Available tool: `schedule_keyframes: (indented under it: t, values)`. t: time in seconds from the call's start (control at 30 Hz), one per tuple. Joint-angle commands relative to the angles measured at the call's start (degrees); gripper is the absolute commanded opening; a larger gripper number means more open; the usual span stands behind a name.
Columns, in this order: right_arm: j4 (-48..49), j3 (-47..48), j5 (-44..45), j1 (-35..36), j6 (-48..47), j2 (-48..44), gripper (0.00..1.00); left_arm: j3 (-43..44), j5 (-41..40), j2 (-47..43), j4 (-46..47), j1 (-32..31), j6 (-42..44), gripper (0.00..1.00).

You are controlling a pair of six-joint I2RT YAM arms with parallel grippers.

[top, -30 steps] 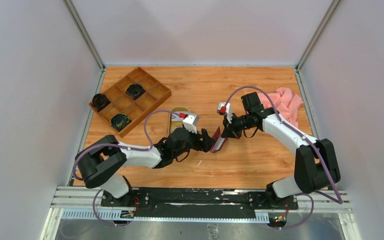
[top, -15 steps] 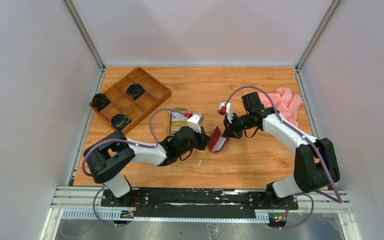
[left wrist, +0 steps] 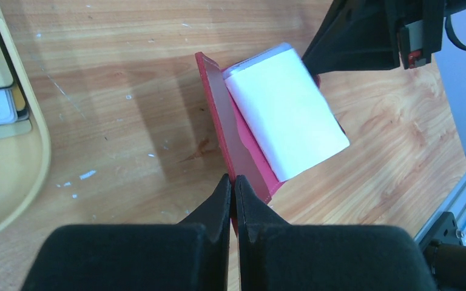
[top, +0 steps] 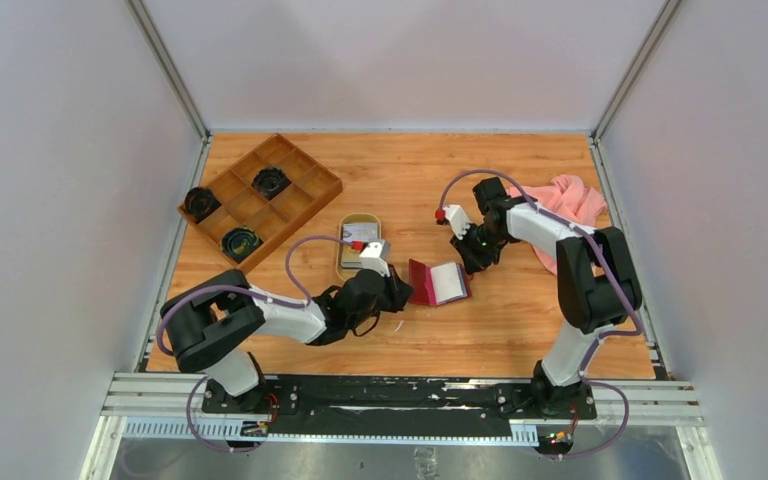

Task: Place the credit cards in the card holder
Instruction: Open the card holder at the center of the board.

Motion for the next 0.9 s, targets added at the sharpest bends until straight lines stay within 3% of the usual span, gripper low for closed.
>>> schedule_keyframes:
  t: [0.0, 0.2, 0.43, 0.57, 0.67, 0.77, 0.87]
  values:
    - [-6.46, 2.58, 5.37, -1.0, 1.44, 1.68, 0.12, 0.24, -5.46, -0.26, -0.31, -2.4, -1.91, 0.0]
    - [-6.7, 2.44, 3.31, -1.86, 2.07, -2.07, 0.36, 0.72, -7.86, 0.79, -0.31, -4.3, -2.51, 0.0]
    - [-6.69, 1.63, -5.53, -3.61, 0.62, -10.89, 0.49, 0.77, -8.93, 0.09, -0.27, -5.06, -1.73, 0.0]
    - [-7.14, -0.51, -18.26, -3.61, -2.94, -14.17, 0.48, 0.92, -9.15, -0.21, -0.3, -5.33, -1.7, 0.0]
    - [-8.77, -0.81, -24.68, -2.89, -4.27, -11.77, 0.41, 1.07, -9.14, 0.08, -0.23, -5.5, -2.19, 0.0]
    - [-11.45, 1.27, -23.64, -0.79, -4.27, -6.72, 0.31, 1.32, -9.05, 0.38, -0.22, -5.66, -2.4, 0.0]
    - [-12.7, 2.74, -18.54, 0.96, -3.25, -1.68, 0.29, 1.47, -8.97, 0.49, -0.22, -5.7, -2.4, 0.0]
